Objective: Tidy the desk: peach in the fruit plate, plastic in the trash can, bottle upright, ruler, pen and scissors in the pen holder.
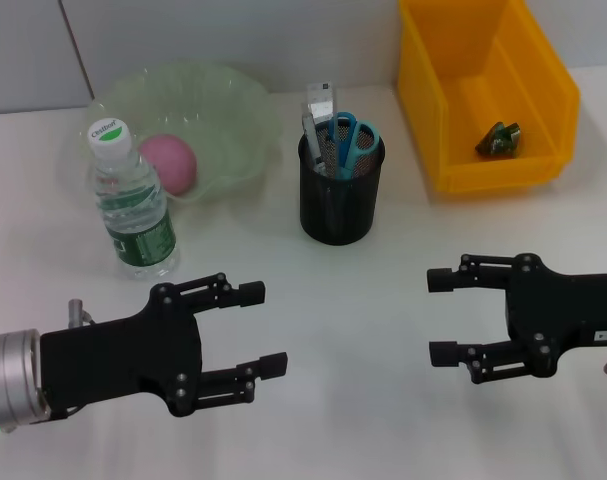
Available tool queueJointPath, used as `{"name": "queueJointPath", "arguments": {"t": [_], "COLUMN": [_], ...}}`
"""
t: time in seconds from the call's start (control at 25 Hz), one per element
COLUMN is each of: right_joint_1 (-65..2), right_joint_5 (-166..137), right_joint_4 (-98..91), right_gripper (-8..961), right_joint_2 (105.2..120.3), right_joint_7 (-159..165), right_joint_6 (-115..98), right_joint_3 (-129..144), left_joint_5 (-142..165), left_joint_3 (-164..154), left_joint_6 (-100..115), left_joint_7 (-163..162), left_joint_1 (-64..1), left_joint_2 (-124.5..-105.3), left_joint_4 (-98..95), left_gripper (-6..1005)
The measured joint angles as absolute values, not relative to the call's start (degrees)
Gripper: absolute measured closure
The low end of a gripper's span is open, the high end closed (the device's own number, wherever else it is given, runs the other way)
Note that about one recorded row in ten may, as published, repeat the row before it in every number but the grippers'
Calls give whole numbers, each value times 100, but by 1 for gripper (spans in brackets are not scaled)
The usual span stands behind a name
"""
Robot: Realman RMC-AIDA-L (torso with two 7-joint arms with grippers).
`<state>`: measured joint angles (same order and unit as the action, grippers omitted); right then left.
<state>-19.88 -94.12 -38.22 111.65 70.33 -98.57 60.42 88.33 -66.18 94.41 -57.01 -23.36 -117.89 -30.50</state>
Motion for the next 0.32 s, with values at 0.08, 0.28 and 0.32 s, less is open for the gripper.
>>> {"name": "queueJointPath", "arguments": {"t": [0.08, 0.28, 0.32], "right_joint_1": [-1985, -2002, -2006], "right_joint_5": [-9414, -9432, -9446], "right_joint_4": [-3823, -3825, -3826], "right_gripper": [127, 127, 127], "right_joint_2": [11165, 11159, 11162], "right_joint_7": [7033, 7069, 7073], "right_joint_6": [-9863, -9870, -9871], "right_joint_3": [6041, 6038, 6038], "left_joint_5": [8833, 8834, 8834], "left_joint_3": [-6618, -6600, -6600], "left_joint_6": [9441, 9399, 9397], "left_joint_7": [-5701, -5704, -5704], "left_joint_1": [-2336, -2290, -2289], "left_joint_2": [-11789, -11781, -11781], "left_joint_4": [-3050, -3051, -3051], "left_gripper": [260, 260, 260]}}
